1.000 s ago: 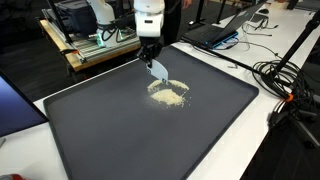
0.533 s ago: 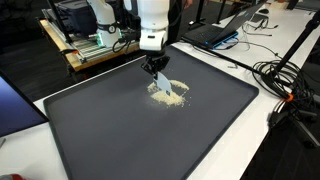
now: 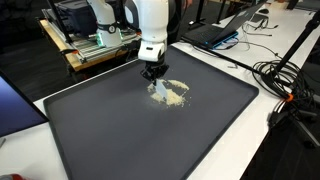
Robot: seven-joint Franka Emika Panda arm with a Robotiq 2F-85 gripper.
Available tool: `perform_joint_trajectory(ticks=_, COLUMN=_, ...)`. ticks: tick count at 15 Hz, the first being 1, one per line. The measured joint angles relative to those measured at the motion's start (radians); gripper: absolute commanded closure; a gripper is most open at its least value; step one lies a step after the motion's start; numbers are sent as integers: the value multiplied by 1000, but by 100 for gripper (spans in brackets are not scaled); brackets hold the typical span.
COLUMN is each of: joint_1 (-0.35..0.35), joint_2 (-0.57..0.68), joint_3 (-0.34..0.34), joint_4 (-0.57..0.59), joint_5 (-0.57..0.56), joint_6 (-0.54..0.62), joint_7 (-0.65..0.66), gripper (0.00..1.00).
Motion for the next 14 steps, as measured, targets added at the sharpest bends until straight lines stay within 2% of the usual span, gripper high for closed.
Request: perform_joint_trajectory(ticks=14, joint_1=6, joint_2=5, joint_3=-78, joint_4=4, joint_5=-32, joint_6=-1, joint_7=38, gripper=99)
